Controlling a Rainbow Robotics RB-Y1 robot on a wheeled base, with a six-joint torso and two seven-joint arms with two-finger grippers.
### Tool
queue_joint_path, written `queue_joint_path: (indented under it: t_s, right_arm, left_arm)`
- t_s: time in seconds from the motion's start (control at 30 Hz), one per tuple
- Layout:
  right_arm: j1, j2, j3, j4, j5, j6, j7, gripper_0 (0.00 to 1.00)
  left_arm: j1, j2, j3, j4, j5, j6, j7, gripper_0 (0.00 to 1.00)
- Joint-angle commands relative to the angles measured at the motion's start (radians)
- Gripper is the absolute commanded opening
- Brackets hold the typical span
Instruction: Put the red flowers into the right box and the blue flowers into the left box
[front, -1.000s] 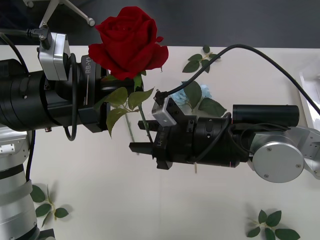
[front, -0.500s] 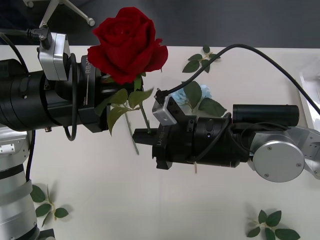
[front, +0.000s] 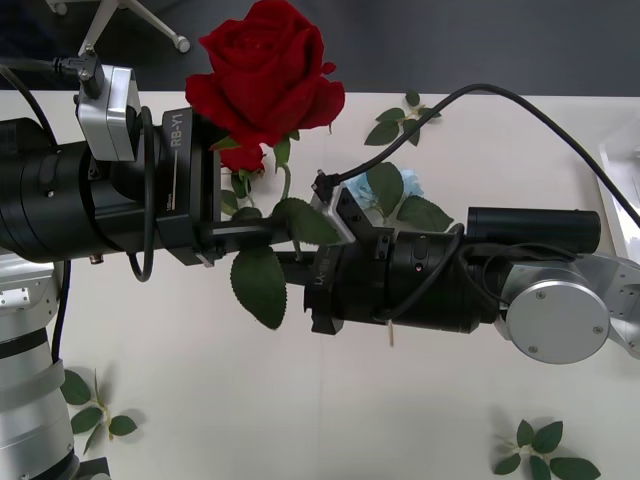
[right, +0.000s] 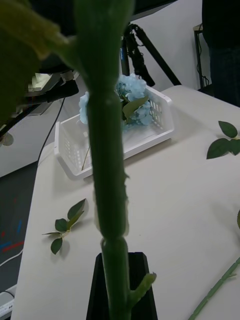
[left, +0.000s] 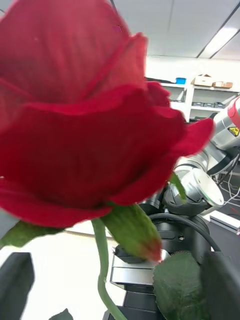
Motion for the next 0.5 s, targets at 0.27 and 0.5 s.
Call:
queue_joint_path:
  t_s: [0.27,0.5]
  right_arm:
    - [-0.024,-0.232,-0.287,-0.061,-0.314,0.265,0.011,0.0]
    - [0.016,-0.305,-0.59,0.007,-0.431,0.606,-0.034,0.0]
  left_arm:
    - [-0.023,0.002,-0.004,-0.011,0.01,0.002,-0.021,1.0]
    - [0.022,-0.018,-0.006,0.019,0.001,-0.005,-0.018,1.0]
